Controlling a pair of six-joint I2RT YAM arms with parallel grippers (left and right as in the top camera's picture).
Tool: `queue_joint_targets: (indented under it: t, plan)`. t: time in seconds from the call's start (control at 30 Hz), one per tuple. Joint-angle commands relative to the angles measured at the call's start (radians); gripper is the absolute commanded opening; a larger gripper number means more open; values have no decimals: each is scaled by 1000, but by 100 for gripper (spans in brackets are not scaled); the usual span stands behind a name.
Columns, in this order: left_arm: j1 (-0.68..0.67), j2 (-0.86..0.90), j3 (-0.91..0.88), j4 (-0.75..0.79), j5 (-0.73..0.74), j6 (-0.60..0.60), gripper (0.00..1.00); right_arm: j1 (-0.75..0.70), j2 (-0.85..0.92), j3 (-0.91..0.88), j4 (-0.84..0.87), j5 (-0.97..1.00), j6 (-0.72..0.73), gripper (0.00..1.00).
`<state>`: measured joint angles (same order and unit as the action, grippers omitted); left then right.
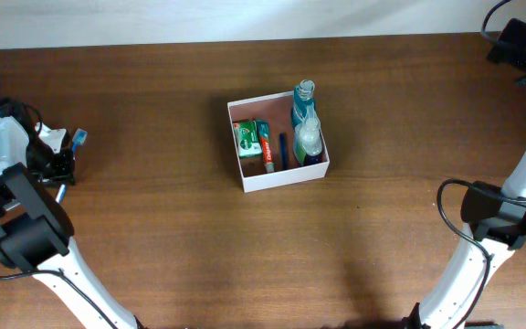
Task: Pack container
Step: 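Lift the toothbrush and carry it over the pink box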
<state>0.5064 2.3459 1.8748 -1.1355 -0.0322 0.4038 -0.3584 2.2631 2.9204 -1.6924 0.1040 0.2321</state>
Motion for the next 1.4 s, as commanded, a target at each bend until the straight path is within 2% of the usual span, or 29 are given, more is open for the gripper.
queue_joint_targets:
  t: [0.0, 0.07, 0.17, 0.3, 0.4, 0.67, 0.9, 1.0, 1.17, 1.27, 1.37]
  plan:
    - [2, -5, -26, 3, 18, 13, 18, -3, 17, -3, -6, -2, 5, 98]
    - [2, -5, -26, 3, 18, 7, 10, -3, 17, -3, -6, -2, 5, 98]
    - [2, -5, -20, -1, 18, -11, 4, -3, 17, -3, -6, -2, 5, 99]
    - [-6, -7, 13, -11, 30, -48, 4, -3, 17, -3, -6, -2, 5, 98]
    - [-20, -12, 68, -39, 95, -48, 4, -3, 17, -3, -6, -2, 5, 98]
    - [-112, -73, 294, -148, 393, -92, 3, -3, 17, -3, -6, -2, 5, 98]
    - [-306, -174, 435, -246, 457, -169, 4, -3, 17, -3, -6, -2, 5, 98]
    - [-420, -217, 439, -266, 519, -180, 3, -3, 17, -3, -6, -2, 5, 98]
    - [-637, -231, 437, -273, 523, -217, 4, -3, 17, -3, -6, -2, 5, 98]
    - [-758, -224, 430, -264, 500, -217, 3, -3, 17, -3, -6, -2, 5, 98]
    - [-860, -217, 430, -261, 378, -288, 4, -3, 17, -3, -6, -2, 5, 98]
